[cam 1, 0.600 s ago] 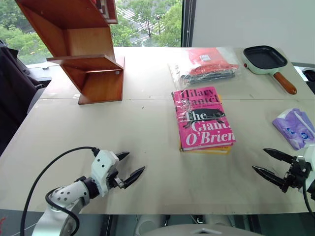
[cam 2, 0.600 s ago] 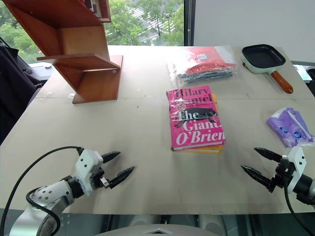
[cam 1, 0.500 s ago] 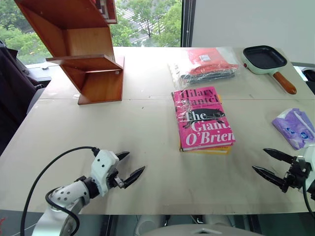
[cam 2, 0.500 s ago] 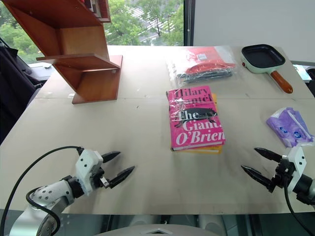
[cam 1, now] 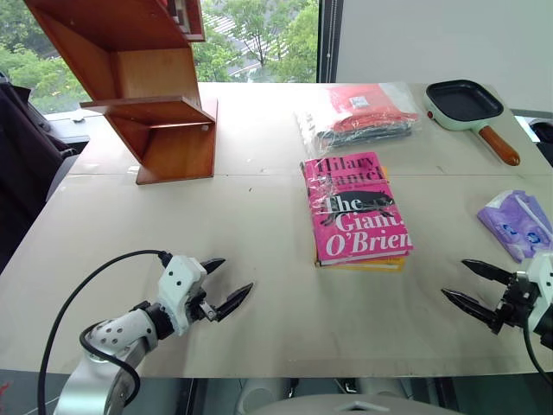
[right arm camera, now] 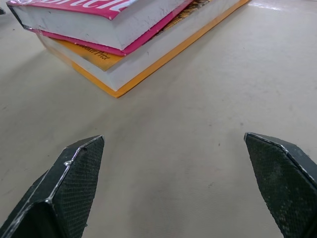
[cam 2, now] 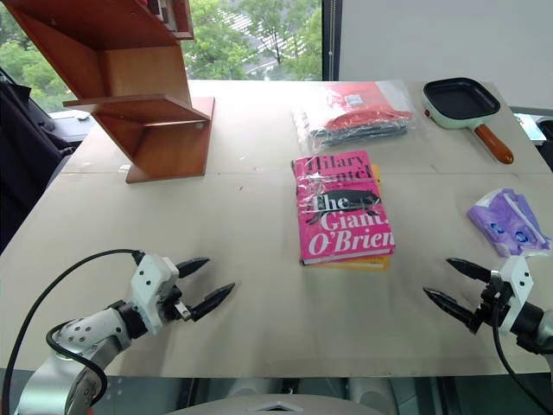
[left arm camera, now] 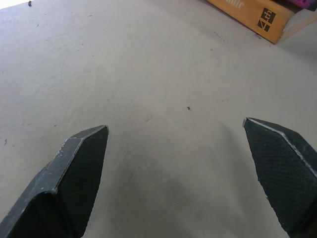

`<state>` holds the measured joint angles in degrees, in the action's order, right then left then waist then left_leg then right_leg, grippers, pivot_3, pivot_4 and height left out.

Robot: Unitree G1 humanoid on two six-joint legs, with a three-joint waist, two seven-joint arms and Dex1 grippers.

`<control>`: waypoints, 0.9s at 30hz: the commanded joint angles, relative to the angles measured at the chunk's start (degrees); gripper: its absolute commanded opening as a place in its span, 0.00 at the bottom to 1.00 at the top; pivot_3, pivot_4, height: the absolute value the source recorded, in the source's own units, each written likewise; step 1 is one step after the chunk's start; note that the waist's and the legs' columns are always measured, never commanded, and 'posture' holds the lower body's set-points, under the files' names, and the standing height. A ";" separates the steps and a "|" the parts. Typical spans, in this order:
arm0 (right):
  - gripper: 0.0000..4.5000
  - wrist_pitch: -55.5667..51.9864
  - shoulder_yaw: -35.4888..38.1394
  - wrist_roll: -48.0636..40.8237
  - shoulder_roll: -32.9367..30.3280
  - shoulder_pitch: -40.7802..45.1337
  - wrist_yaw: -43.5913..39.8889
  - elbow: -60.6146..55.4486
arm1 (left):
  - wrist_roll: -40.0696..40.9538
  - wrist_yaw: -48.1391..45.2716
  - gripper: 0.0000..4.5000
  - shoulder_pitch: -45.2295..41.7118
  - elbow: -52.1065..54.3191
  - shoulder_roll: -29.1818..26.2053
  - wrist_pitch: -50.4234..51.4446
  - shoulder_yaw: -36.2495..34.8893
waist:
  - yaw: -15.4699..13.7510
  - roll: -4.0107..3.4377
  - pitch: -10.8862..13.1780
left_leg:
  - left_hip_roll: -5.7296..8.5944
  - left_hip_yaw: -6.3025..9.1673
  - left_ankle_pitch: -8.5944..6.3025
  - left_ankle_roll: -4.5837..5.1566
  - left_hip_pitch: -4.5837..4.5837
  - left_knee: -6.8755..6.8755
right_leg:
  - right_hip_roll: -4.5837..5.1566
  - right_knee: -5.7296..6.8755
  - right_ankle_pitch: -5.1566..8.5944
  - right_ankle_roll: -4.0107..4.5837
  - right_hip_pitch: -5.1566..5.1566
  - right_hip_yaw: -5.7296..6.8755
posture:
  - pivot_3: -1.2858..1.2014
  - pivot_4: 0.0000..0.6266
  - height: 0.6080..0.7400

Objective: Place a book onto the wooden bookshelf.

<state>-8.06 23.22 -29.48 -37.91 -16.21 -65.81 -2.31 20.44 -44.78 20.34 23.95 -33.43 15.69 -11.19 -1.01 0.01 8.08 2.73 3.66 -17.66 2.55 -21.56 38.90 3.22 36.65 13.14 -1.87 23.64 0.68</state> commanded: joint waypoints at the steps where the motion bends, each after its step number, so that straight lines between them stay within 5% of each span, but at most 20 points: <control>1: 1.00 1.12 0.50 0.01 -0.89 1.06 0.36 -0.11 | 0.79 -0.02 1.00 -0.48 0.34 -0.40 -1.35 -1.66 | 0.02 0.00 0.00 | 0.00 0.00 0.00 0.00 0.00 0.00 | 0.00 0.00 0.00 0.00 0.00 0.00 | 0.52 0.24 0.85; 5: 1.00 0.82 0.67 -0.17 -1.31 2.73 0.27 1.11 | 1.13 -0.33 1.00 -0.98 0.24 -0.38 -1.51 -1.66 | 0.04 0.00 0.00 | 0.00 -0.01 0.01 -0.02 0.00 0.00 | 0.00 0.00 0.00 0.00 0.00 0.00 | 0.52 0.24 0.85; 7: 0.88 0.35 0.70 -0.83 -1.60 3.31 -0.50 1.44 | 1.55 -0.83 1.00 -1.21 0.16 -0.54 -1.63 -1.91 | 0.04 0.00 0.00 | 0.00 0.00 0.03 -0.05 0.00 0.00 | 0.00 0.00 0.00 0.00 0.00 0.00 | 0.52 0.24 0.85; 16: 0.01 -1.12 -1.24 -0.78 -3.10 14.18 -0.17 7.79 | 7.37 -7.21 1.00 -6.06 0.83 -6.06 0.60 -4.84 | 0.20 -0.01 0.01 | 0.00 -0.04 0.06 -0.10 0.01 0.08 | 0.00 0.05 -0.01 0.00 -0.01 -0.01 | 0.52 0.24 0.85; 27: 0.01 -2.18 -15.49 13.25 1.99 42.19 12.79 21.21 | 14.20 -19.33 1.00 -21.18 -6.68 -18.01 3.32 -8.02 | 0.61 -0.01 0.06 | 0.00 -0.08 0.15 -0.26 -0.18 0.17 | -0.10 0.11 -0.01 0.01 0.24 -0.04 | 0.52 0.24 0.85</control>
<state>-9.92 8.27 -16.67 -35.89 25.37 -53.62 19.77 33.64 -62.83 -0.41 17.47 -50.54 19.36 -17.62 -0.39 0.01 8.14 2.73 3.59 -17.51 2.29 -21.82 39.06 3.12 36.73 13.14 -1.86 23.96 0.65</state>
